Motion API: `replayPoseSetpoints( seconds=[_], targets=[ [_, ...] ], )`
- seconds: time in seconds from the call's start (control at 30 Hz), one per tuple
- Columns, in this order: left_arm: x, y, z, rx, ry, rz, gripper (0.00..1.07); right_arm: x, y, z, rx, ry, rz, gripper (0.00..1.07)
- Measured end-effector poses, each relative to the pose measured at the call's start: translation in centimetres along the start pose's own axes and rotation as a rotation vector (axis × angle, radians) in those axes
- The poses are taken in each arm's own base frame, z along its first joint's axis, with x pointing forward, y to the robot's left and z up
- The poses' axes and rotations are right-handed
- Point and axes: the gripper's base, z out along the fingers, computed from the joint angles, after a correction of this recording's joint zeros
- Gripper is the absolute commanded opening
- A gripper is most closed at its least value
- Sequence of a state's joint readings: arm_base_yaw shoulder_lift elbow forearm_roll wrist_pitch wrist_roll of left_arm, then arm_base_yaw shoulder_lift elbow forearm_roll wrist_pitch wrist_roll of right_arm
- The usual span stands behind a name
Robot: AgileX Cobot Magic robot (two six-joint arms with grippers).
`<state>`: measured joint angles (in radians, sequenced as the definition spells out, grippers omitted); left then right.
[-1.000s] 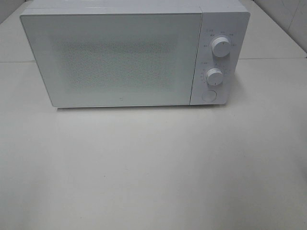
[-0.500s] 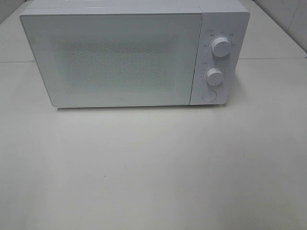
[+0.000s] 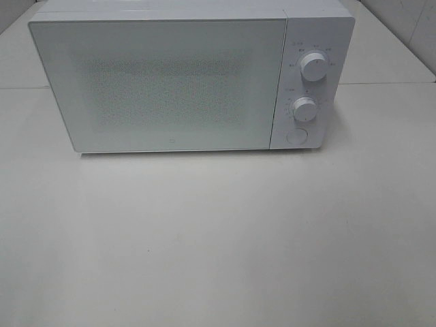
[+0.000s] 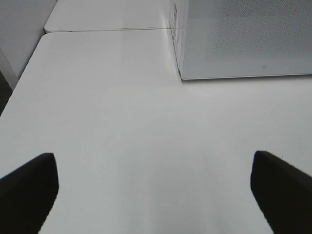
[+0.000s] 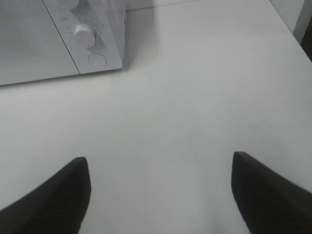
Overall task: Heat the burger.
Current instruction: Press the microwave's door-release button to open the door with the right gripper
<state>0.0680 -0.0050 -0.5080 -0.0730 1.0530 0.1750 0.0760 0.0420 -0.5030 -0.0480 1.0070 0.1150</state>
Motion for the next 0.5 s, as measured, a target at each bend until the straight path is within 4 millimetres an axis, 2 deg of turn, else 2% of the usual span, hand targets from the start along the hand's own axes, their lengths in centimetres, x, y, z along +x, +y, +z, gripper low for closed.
replayPoseSetpoints(
  seconds=[0.5],
  targets=[
    [0.00, 0.00, 0.00, 0.000, 0.000, 0.000, 1.03, 0.39, -0.06, -0.54, -0.003, -0.044, -0.033, 0.76]
  ],
)
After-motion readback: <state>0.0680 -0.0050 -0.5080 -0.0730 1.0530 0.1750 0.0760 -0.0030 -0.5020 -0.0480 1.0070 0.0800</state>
